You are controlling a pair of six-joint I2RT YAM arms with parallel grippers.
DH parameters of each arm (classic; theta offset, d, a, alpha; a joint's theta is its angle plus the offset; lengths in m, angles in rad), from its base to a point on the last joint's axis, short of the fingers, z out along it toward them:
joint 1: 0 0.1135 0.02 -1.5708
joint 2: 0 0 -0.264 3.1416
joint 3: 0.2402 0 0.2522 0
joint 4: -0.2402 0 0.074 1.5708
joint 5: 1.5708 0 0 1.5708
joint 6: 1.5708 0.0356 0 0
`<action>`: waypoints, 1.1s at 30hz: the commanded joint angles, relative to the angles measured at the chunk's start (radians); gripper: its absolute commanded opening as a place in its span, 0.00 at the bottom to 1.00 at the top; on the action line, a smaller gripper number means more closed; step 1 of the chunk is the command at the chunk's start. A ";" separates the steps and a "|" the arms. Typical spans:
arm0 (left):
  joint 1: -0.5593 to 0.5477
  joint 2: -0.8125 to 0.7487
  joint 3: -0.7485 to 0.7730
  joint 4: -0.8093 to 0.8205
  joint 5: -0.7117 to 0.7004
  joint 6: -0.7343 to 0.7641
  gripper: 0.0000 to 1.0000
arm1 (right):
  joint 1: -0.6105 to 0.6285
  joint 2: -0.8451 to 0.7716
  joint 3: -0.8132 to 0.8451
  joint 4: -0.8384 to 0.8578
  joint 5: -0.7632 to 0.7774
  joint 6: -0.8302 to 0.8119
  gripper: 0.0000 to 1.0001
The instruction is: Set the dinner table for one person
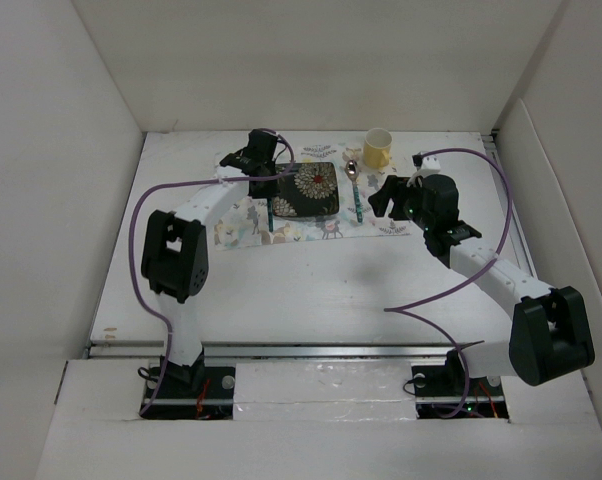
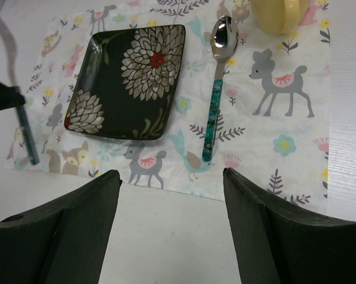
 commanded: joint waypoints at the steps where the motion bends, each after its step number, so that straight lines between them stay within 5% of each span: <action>1: 0.030 0.123 0.106 -0.010 0.004 0.113 0.00 | 0.012 -0.006 0.002 0.069 0.020 -0.002 0.75; 18: 0.151 0.294 0.274 0.010 0.076 0.155 0.00 | 0.030 0.034 0.020 0.055 0.029 -0.012 0.75; 33: 0.174 0.406 0.367 -0.088 0.000 0.166 0.00 | 0.068 0.063 0.042 0.035 0.055 -0.026 0.75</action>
